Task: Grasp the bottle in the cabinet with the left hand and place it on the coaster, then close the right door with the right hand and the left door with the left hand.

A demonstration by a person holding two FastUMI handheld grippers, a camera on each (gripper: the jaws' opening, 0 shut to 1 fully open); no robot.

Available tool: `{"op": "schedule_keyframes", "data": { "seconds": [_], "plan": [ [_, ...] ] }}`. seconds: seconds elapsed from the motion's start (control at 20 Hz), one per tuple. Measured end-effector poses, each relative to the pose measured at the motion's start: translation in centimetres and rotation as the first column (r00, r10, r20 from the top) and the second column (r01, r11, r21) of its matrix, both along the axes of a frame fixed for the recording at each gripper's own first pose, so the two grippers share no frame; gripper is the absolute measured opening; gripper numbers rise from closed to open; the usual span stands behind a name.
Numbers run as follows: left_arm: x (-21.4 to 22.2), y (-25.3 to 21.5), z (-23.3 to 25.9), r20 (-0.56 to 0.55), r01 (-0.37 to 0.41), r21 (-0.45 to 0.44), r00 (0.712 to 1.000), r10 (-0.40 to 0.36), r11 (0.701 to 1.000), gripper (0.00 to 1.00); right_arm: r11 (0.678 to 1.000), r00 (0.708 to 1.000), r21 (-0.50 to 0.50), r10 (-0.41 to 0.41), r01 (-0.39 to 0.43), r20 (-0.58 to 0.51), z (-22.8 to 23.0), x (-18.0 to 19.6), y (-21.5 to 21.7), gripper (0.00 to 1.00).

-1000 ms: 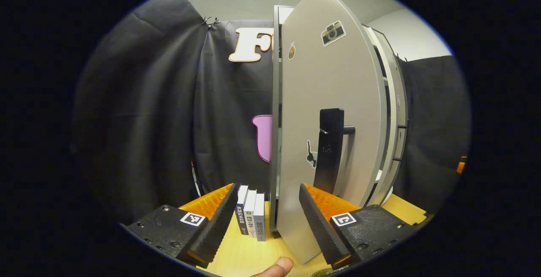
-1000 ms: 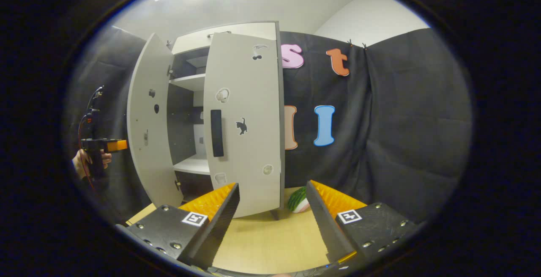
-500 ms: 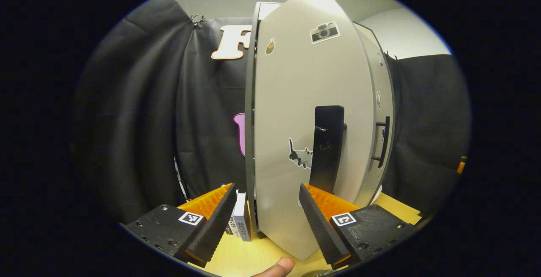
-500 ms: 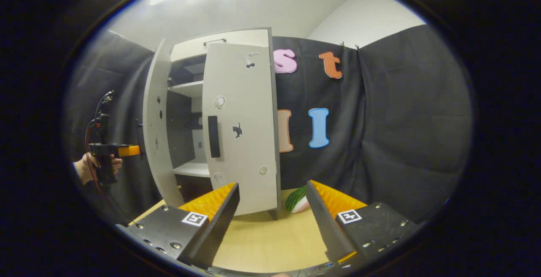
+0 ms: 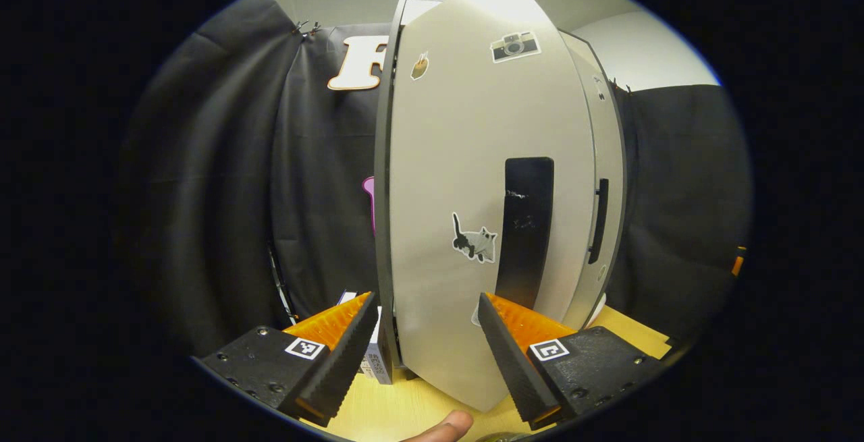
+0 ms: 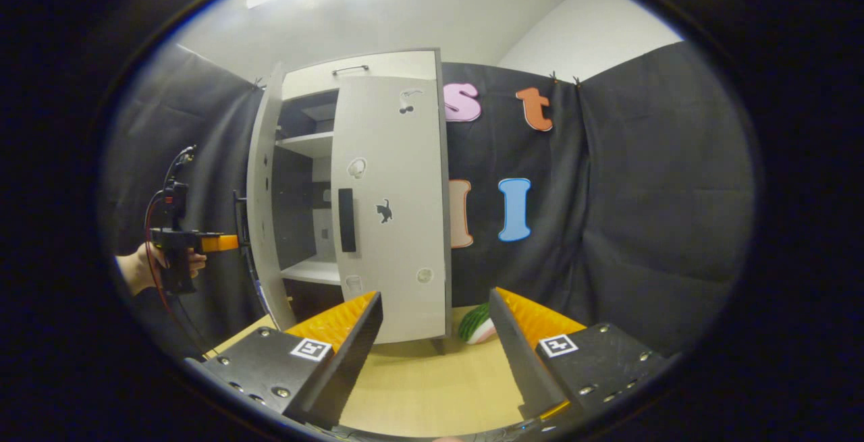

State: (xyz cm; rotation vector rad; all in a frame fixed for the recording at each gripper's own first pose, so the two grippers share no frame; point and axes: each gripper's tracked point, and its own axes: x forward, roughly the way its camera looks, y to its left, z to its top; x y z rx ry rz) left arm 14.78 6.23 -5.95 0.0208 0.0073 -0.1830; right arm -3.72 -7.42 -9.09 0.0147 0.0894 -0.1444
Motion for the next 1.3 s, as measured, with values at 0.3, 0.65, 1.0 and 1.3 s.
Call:
{"op": "schedule_keyframes", "data": {
  "seconds": [0.3,0.65,1.0,1.3],
  "plan": [
    [0.2,-1.3,-0.1,-0.001,0.035,-0.008,0.999,-0.035,0.999,0.95,1.0,1.0,0.002,-0.013,0.013,0.003,-0.3,0.0,-0.1,0.94],
    [-0.1,-2.2,-0.2,-0.013,0.058,-0.018,0.998,-0.058,0.998,0.95,1.0,0.999,0.0,-0.025,0.025,0.02,0.9,-0.8,0.3,0.96],
    [-4.0,-2.9,0.9,0.006,0.053,-0.072,0.999,-0.053,0.996,0.96,0.999,0.999,0.014,-0.035,0.035,0.037,2.4,-2.3,0.7,0.96],
    [-9.1,-3.2,1.9,0.024,0.055,-0.038,0.998,-0.054,0.998,0.96,1.0,0.995,0.01,-0.004,0.003,0.1,4.7,-5.7,2.6,0.94]
  ]
}}
